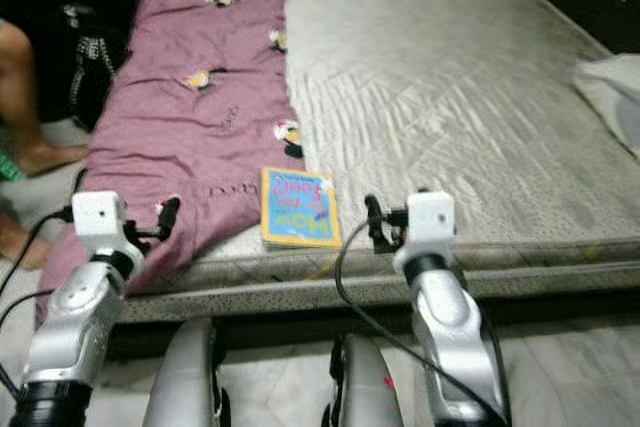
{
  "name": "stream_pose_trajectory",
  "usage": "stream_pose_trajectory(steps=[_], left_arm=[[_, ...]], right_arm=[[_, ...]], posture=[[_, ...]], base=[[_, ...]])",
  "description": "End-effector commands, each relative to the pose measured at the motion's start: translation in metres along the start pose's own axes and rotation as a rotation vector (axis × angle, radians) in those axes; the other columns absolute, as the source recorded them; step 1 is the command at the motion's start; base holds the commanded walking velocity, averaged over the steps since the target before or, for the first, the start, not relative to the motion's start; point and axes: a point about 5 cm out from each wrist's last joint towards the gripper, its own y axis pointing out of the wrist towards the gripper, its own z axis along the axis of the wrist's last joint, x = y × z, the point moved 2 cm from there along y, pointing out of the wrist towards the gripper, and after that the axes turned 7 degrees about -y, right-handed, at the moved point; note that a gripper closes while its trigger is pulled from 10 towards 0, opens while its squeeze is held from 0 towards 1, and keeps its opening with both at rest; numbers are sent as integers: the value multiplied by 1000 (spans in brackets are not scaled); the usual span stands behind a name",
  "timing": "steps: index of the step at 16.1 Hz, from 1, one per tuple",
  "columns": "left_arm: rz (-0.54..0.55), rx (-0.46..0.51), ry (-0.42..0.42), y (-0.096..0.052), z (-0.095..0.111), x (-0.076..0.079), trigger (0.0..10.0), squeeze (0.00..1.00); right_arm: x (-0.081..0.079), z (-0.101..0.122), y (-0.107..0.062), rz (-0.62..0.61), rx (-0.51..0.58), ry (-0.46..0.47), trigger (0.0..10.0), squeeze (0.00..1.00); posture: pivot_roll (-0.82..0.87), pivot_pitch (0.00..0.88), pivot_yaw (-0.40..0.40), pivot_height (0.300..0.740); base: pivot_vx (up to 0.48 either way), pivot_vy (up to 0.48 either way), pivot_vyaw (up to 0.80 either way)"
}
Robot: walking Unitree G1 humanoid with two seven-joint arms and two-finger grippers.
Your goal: Clean up the room
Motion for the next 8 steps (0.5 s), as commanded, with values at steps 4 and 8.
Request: stream_pose_trajectory(steps=[4,8], left_arm=[[-23,-15,-9,21,0,10,10000,0],[-60,18,-22,35,7,23,10000,0]], right_arm=[[26,-3,-34,-54,-66,-50,10000,0],[28,0,-46,-47,-91,-79,10000,0]], posture=[[-97,62,-40,590],[-141,94,-53,590]], base=[[0,0,0],[0,0,0]])
